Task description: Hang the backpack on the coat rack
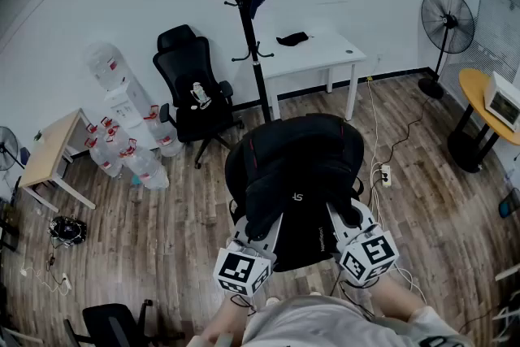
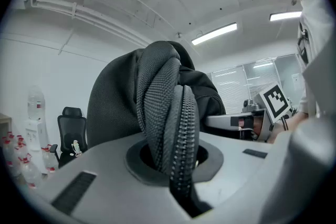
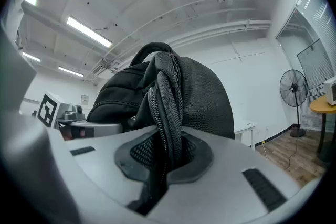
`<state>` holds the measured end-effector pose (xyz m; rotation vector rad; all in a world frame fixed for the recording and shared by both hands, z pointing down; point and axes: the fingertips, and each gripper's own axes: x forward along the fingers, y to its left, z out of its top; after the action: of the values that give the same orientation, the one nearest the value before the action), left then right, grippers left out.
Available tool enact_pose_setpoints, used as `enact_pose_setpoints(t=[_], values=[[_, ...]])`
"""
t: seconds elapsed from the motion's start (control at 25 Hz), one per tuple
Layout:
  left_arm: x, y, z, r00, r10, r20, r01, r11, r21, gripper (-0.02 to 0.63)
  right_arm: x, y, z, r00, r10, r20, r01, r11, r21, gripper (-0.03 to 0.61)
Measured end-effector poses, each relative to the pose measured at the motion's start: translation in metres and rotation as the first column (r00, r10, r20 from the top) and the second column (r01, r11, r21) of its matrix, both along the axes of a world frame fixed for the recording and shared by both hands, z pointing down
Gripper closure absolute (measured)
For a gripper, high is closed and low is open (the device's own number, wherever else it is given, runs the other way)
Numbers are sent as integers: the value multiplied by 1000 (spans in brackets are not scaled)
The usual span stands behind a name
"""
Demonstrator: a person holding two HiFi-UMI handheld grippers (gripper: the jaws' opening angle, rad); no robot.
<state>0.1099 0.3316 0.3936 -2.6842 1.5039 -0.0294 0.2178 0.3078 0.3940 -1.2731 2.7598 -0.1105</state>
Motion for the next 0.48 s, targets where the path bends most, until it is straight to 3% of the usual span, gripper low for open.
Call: enact_pose_setpoints(t=[0.48], values=[[17,-6,2,1000,-1,7,1,1000,2,586,17,-6,3,1000,-10,3,10,1000,4,545]])
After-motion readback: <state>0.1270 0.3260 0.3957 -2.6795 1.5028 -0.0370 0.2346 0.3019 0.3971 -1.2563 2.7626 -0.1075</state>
